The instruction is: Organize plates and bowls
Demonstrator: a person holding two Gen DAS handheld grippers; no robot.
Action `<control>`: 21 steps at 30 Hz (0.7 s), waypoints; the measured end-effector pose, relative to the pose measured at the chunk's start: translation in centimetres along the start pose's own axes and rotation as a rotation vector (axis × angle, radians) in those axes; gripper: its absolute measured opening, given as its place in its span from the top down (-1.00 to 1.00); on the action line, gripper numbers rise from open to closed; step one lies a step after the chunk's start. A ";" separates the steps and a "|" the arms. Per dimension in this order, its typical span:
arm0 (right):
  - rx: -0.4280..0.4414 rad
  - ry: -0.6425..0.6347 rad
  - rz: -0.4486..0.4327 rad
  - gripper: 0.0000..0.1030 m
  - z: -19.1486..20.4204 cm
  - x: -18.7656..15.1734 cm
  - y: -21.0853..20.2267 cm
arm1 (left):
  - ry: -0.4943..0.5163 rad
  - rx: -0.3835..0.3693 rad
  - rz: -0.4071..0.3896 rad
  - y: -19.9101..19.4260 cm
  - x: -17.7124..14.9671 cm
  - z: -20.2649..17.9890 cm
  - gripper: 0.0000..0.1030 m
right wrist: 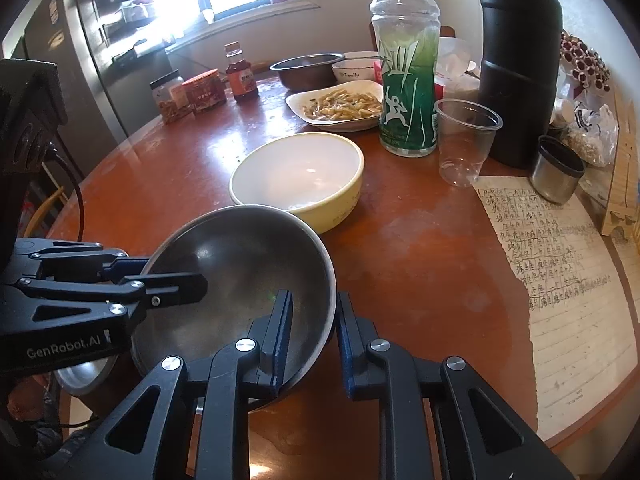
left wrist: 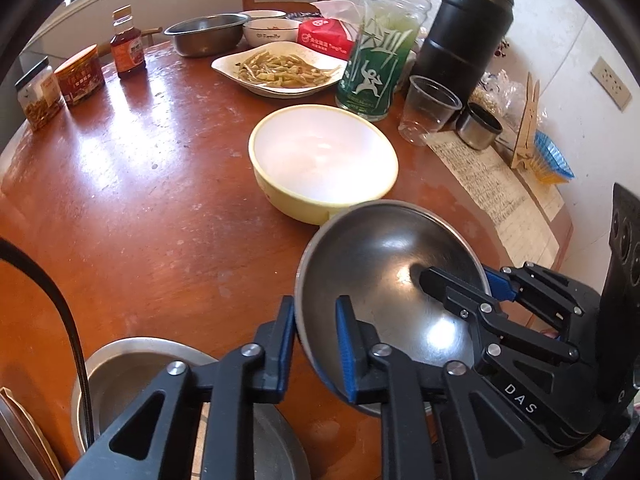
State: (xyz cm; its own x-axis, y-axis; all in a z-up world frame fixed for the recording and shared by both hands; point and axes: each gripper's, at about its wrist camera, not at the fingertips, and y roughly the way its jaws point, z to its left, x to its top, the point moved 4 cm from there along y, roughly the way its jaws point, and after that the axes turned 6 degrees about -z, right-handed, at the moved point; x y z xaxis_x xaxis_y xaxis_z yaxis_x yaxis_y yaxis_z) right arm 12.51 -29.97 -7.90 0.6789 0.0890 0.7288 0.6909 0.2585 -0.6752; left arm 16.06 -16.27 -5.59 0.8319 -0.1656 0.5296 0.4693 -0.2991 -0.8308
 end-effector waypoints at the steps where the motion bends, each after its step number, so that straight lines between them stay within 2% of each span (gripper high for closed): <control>1: 0.002 0.001 0.000 0.58 0.0 0.0 0.0 | -0.003 0.001 0.002 0.0 0.0 0.1 0.64; 21: -0.003 0.015 -0.033 0.63 0.5 1.2 -0.6 | -0.053 -0.024 -0.050 -1.4 0.5 1.2 0.71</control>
State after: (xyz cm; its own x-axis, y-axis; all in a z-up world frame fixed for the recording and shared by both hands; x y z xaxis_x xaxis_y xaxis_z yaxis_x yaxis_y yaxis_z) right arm 12.76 -29.51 -6.59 0.6596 0.0660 0.7487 0.7135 0.2581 -0.6514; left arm 16.21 -14.86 -4.35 0.8223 -0.1005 0.5601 0.5041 -0.3280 -0.7989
